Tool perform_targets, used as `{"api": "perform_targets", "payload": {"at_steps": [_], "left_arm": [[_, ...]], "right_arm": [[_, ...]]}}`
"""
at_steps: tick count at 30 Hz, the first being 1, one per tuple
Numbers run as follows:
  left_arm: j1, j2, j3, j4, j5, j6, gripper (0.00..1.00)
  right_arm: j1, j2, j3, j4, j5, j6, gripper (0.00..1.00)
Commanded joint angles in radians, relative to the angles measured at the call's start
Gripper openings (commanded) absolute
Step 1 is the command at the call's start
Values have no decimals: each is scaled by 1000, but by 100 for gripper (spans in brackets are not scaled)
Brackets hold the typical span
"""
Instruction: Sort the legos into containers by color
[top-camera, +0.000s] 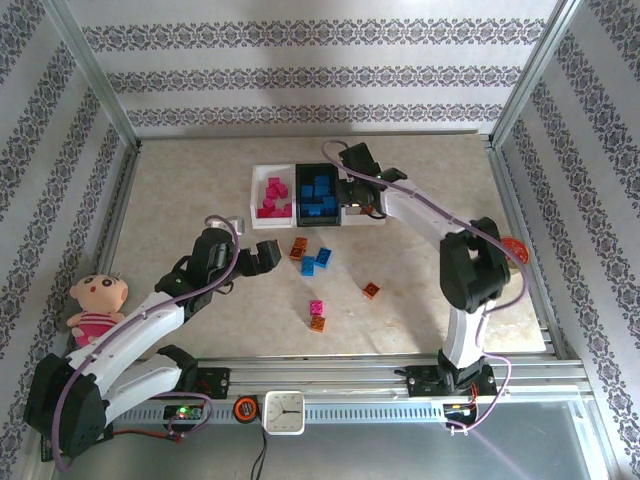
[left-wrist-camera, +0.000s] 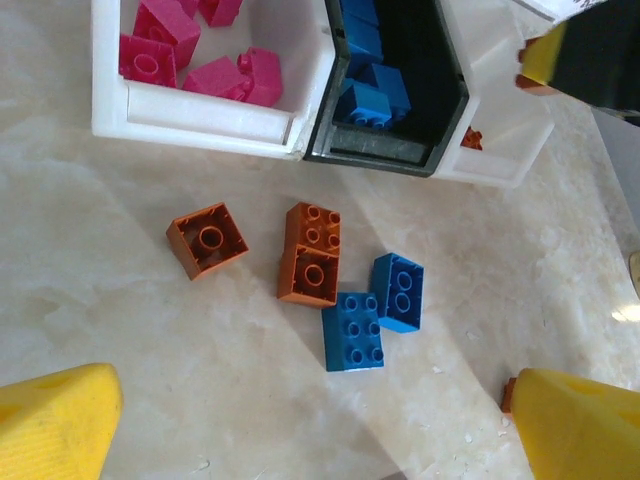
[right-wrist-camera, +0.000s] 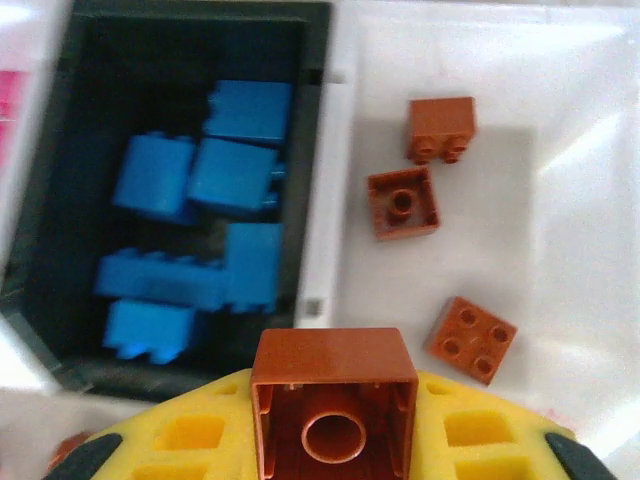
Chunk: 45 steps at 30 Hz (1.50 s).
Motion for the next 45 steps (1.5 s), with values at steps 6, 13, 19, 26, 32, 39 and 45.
{"api": "perform_targets", "payload": {"at_steps": [6,13,19,26,32,39,45], "left_arm": [[12,-18,-45,-5,32,-26,100],[12,-25,-39,-14,27,-19,100],[12,-33,-47,-14,21,-8,100],[14,-45,-65,-18,12,-12,100],[14,-48,-84,-6,10,-21,100],[13,-39,-91,5,10,-30,100],[14,-43,-95,-3,8,-28,100]], "right_arm": [[-53,87,75,-26,97,45,42],[-55,21,36,-13,70,47,74],[-15,-169,-168,20,21,68,78],[44,-362,-424,-31,-77,62,80],[88,-421,-569,-109,-177,42,81],[141,-381,-645,-133,-125,48,82],[175,-363,-665,-131,-111,58,79]]}}
